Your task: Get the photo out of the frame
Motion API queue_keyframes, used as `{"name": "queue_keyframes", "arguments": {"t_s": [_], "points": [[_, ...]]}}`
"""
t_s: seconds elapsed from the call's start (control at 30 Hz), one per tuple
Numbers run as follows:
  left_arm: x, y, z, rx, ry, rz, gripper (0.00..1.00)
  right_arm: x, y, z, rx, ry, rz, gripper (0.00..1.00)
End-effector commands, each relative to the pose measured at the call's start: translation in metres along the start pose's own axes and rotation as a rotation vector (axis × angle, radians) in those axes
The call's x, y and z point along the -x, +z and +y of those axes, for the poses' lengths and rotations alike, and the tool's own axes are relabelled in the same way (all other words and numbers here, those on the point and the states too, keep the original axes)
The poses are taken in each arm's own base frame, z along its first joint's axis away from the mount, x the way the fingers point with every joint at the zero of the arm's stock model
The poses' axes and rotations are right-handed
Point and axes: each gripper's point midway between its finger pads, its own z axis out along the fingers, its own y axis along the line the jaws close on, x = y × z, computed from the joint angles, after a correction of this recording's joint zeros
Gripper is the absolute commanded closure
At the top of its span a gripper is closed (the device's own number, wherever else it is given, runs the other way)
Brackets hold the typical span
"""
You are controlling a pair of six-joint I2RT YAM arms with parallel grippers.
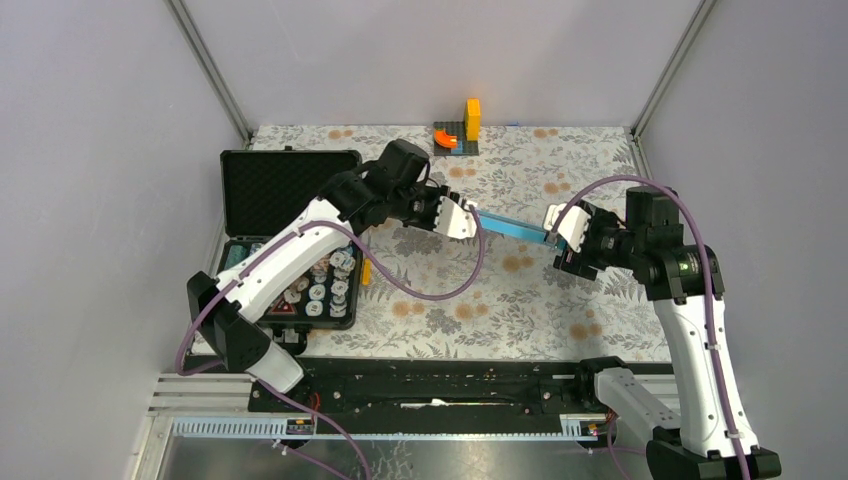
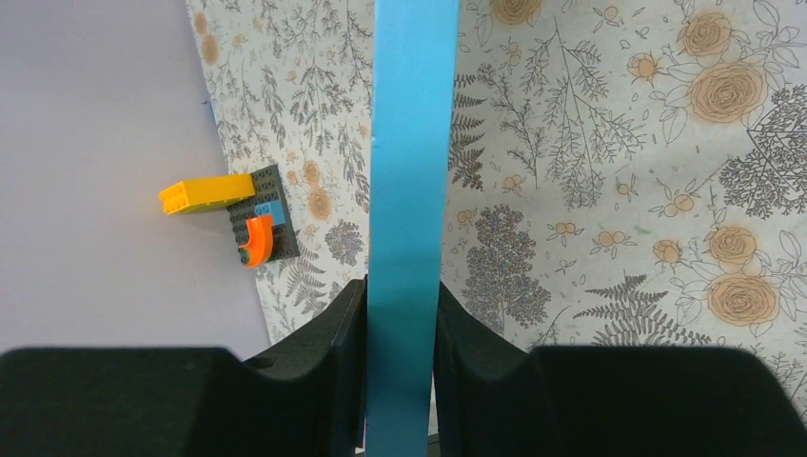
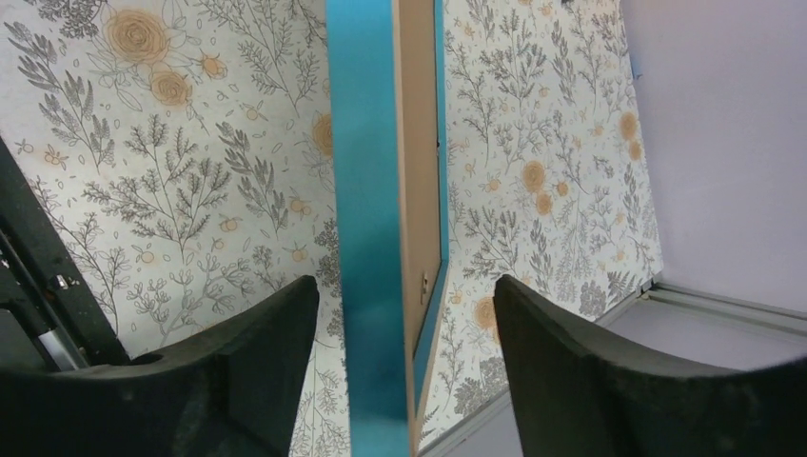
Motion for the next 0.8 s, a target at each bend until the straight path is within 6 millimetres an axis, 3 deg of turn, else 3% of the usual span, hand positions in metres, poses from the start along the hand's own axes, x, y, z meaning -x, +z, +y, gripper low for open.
{"name": "queue_keyframes", "arguments": {"t_s": [0.0, 0.2, 0.37, 0.53, 0.7, 0.77], "points": [[0.031, -0.019, 0.026, 0.070, -0.047, -0.096, 1.00, 0.023, -0.002, -0.014, -0.026, 0.043, -0.083, 0.22], [0.038, -0.021, 0.034, 0.065, -0.061, -0.113, 1.00, 0.039, 0.010, -0.021, -0.014, 0.047, -0.098, 0.15], [0.040, -0.019, 0.034, 0.052, -0.051, -0.117, 1.00, 0.043, 0.037, -0.029, -0.053, -0.056, 0.006, 0.13], [0.045, -0.022, 0.032, 0.041, -0.044, -0.138, 1.00, 0.060, 0.054, -0.036, -0.077, -0.141, 0.010, 0.14], [0.049, -0.025, 0.033, 0.043, -0.040, -0.153, 1.00, 0.059, 0.067, -0.028, -0.046, -0.173, 0.023, 0.30], [0.048, -0.026, 0.031, 0.041, -0.037, -0.152, 1.00, 0.057, 0.070, -0.026, -0.047, -0.176, 0.026, 0.44]]}}
